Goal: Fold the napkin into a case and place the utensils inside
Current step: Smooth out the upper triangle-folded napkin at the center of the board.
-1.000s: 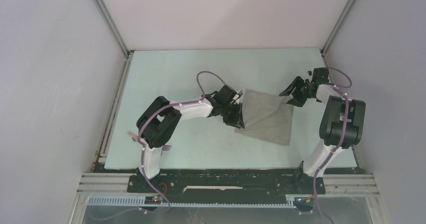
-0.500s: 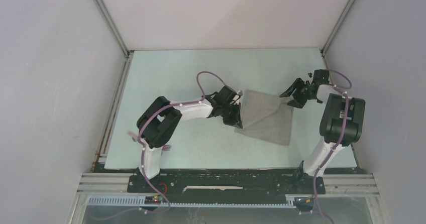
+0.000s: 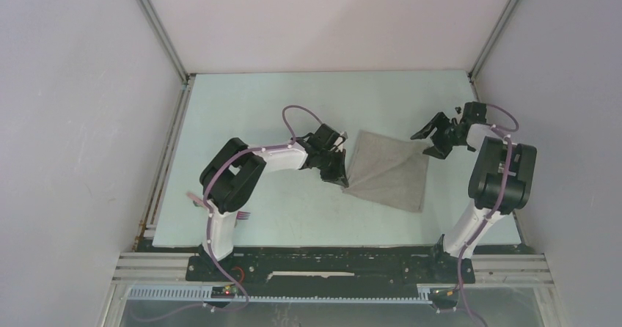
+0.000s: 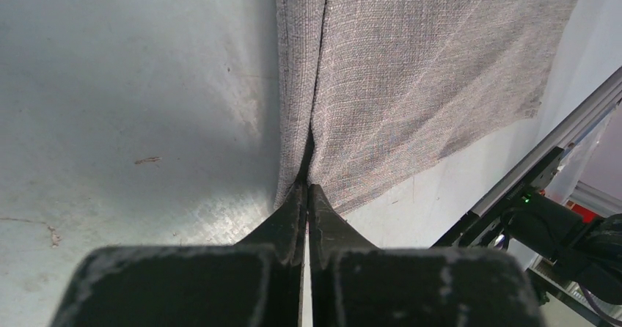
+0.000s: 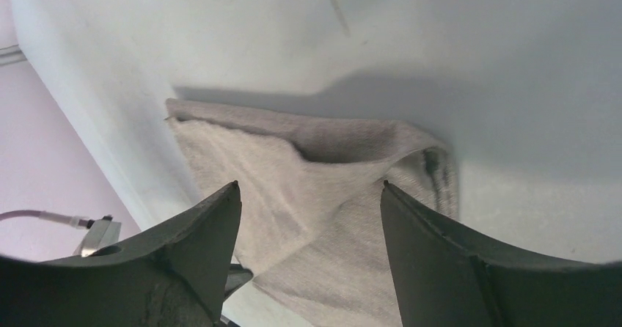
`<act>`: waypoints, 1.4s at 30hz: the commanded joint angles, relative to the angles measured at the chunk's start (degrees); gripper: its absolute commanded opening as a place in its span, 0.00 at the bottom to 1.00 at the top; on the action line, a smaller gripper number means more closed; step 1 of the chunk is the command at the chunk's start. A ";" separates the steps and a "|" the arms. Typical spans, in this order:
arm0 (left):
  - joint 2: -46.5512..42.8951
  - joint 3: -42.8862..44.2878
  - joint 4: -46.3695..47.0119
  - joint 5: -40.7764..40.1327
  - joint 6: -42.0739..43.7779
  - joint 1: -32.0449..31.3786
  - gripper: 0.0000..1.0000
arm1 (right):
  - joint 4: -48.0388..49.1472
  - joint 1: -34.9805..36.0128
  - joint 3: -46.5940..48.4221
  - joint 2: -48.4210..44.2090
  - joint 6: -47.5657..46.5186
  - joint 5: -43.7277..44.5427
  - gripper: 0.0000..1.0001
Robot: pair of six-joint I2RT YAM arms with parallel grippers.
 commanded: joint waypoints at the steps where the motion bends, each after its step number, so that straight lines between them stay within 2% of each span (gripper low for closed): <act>1: 0.01 0.53 -0.39 0.38 0.36 0.02 0.00 | -1.63 0.55 1.63 -6.82 -0.54 -0.76 0.76; 6: 0.17 0.98 -0.31 0.70 -0.02 0.04 0.00 | 0.12 3.02 1.09 -6.66 -0.13 -5.64 0.73; 9: 0.09 0.75 -0.30 0.71 -0.19 -0.02 0.00 | 4.44 2.33 1.03 -2.74 1.83 -8.92 0.73; 15: 0.17 -0.34 1.07 1.78 -1.32 -0.46 0.00 | 10.24 -1.27 1.86 6.76 3.52 -8.77 0.73; 20: -0.03 -1.16 1.62 2.19 -1.81 -0.81 0.00 | 5.25 0.07 5.17 7.53 0.19 -2.25 0.76; 25: -2.09 -1.07 0.15 0.57 -0.38 -0.47 0.00 | 2.87 1.05 6.72 2.73 -2.09 -2.12 0.83; 29: -3.04 -1.35 0.17 1.29 -0.57 -0.54 0.01 | -1.45 3.47 8.87 -0.92 -3.97 -0.03 0.84; 33: -4.04 -2.07 0.81 1.85 -1.08 -0.64 0.09 | -2.02 8.47 8.87 -3.47 -2.33 2.30 0.84; 34: -4.69 -2.25 0.83 1.88 -1.09 -0.70 0.14 | -1.83 10.15 8.79 -3.59 -1.53 4.09 0.82; 38: -8.15 -2.55 0.84 2.83 -0.98 -0.73 0.29 | 1.08 16.28 8.81 -2.11 3.21 9.98 0.69; 42: -11.34 -3.11 0.56 2.84 -1.00 -0.65 0.42 | 1.81 22.18 10.96 1.01 5.45 15.50 0.62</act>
